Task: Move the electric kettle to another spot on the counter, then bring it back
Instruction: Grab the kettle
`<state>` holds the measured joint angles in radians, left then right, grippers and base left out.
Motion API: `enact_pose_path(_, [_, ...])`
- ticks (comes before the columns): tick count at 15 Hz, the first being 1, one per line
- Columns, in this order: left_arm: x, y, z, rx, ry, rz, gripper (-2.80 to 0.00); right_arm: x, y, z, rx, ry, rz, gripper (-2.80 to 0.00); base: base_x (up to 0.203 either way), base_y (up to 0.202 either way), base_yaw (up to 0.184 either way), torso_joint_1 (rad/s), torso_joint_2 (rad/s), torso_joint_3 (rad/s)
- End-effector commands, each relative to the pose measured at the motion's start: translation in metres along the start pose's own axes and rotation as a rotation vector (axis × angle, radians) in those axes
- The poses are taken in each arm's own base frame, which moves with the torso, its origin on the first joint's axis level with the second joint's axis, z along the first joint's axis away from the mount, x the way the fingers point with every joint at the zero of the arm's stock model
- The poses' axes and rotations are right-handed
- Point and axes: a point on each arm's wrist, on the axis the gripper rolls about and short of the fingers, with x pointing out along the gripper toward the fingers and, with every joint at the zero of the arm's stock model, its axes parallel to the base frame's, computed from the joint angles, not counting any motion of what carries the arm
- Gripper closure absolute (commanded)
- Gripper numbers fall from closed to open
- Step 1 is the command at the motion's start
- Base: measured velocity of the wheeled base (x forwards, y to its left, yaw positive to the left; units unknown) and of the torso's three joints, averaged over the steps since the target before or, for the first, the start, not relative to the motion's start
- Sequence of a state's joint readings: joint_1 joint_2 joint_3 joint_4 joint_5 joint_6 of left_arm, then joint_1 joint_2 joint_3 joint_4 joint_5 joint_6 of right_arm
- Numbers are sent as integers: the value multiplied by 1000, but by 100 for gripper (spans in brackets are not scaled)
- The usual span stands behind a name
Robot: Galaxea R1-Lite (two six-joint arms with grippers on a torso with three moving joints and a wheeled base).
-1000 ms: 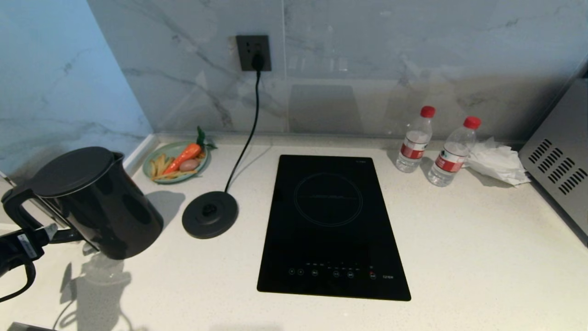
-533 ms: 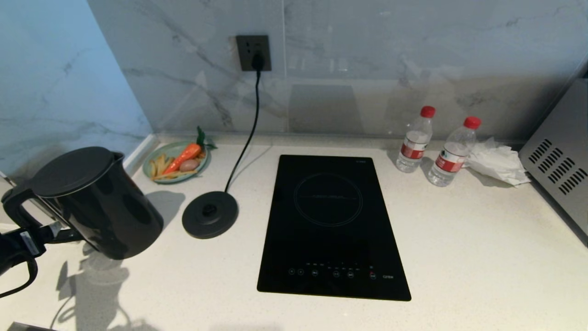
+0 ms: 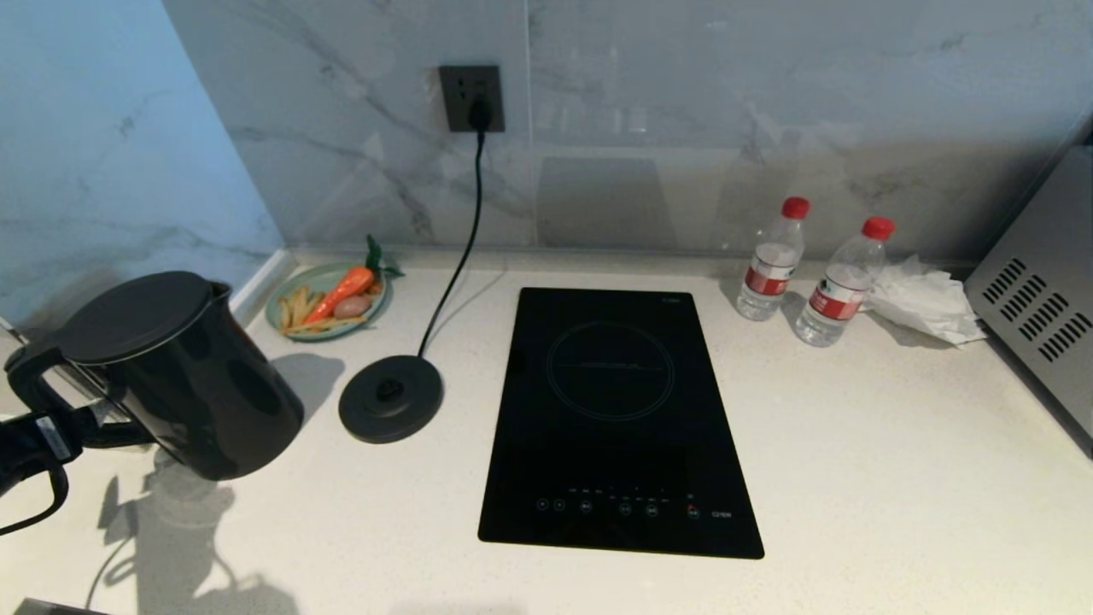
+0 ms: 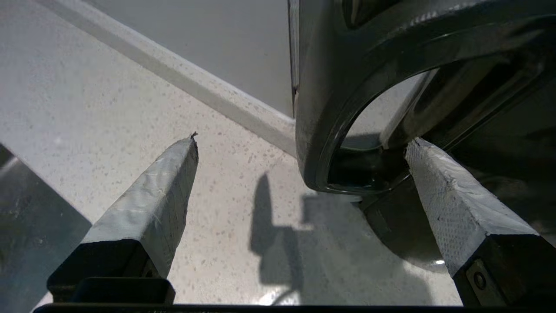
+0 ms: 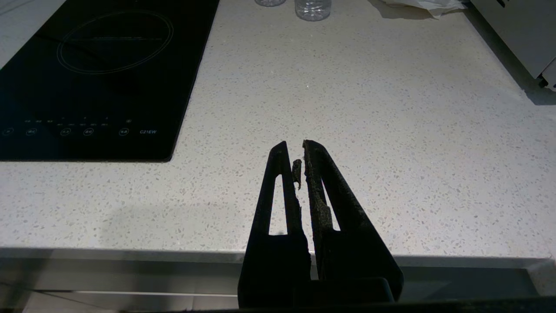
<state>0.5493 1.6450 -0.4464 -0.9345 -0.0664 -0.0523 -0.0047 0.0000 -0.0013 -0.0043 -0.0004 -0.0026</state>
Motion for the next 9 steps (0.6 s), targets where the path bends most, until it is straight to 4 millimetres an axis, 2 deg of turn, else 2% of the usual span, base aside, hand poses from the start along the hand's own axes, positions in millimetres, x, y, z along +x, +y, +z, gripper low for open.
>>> enact_pose_path(1, [13,1,-5,3,-35,1,-280,0,0,0,0,-1,1,0,0,0,0,0,0,0])
enact_pose_path(4, [27,3,-10,6,-91,36,-280,0,0,0,0,0,0,0,0,0,0,0,0,0])
enact_pose_path(9, [20,2,-8,4,-114,25,-280,0,0,0,0,1,0,0,0,0,0,0,0,0])
